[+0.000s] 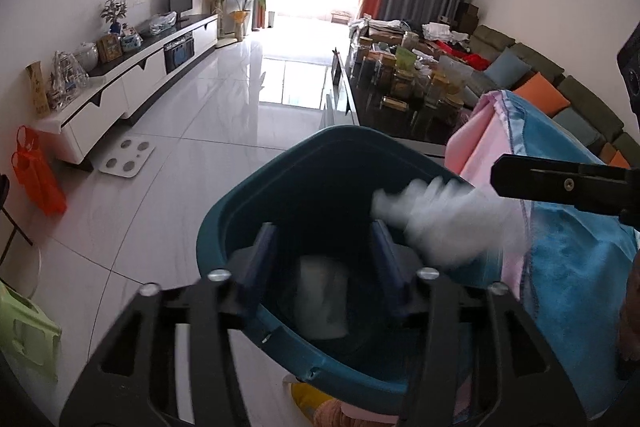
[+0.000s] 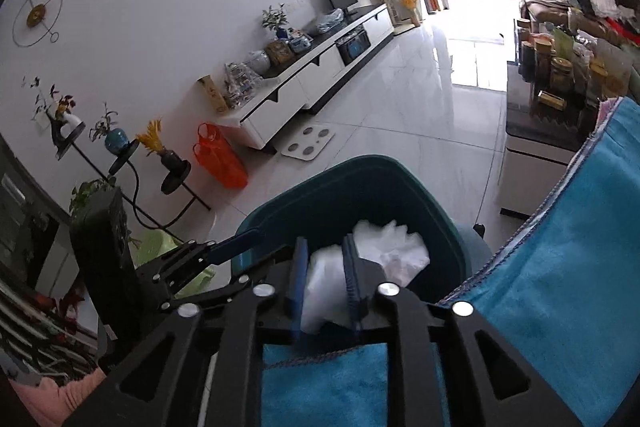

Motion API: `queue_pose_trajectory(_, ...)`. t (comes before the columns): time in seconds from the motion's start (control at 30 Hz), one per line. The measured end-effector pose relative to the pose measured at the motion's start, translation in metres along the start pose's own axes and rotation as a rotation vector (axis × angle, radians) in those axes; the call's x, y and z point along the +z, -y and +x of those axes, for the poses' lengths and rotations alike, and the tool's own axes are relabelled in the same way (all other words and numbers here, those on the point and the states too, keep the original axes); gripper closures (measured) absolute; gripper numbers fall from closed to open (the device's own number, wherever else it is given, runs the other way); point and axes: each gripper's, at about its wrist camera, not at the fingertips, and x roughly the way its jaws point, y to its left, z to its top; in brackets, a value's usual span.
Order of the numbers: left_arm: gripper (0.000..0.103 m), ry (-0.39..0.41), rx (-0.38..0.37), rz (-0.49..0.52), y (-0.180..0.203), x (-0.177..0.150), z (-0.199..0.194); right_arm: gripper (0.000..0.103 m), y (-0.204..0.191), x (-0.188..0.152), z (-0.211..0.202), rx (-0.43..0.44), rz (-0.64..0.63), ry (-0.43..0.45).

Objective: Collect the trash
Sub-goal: 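Carry the cup and tissue into the teal bin and open both tools, then swing both open tools back over the table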

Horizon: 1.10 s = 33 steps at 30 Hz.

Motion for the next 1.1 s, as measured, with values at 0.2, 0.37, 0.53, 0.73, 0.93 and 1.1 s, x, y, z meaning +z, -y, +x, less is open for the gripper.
queue_pose_trajectory(0.2,0.052,0.049,0.014,-0.020,0.005,0.004,-0.015,0.079,0.001,-0.005,-0.021,-0.003,-0.005,0.054)
queue_pose_trajectory(0.37,0.042,0.150,-0.020,0.038,0.026,0.008,-0.057,0.072,0.003,-0.015,-0.065,-0.007,-0.017,0.128)
queue_pose_trajectory(0.53,0.036,0.215,-0.145,0.126,0.066,0.004,-0.092,0.068,0.007,-0.037,-0.123,-0.053,-0.045,0.204)
queue_pose_trajectory(0.73,0.034,0.215,-0.321,0.237,0.132,-0.010,-0.113,0.062,0.032,-0.083,-0.201,-0.163,0.014,0.294)
queue_pose_trajectory(0.93,0.034,0.163,-0.481,0.346,0.205,-0.032,-0.115,0.062,0.063,-0.135,-0.269,-0.325,0.130,0.369)
queue_pose_trajectory(1.1,0.034,0.110,-0.618,0.444,0.261,-0.058,-0.124,0.061,0.083,-0.175,-0.315,-0.433,0.220,0.426)
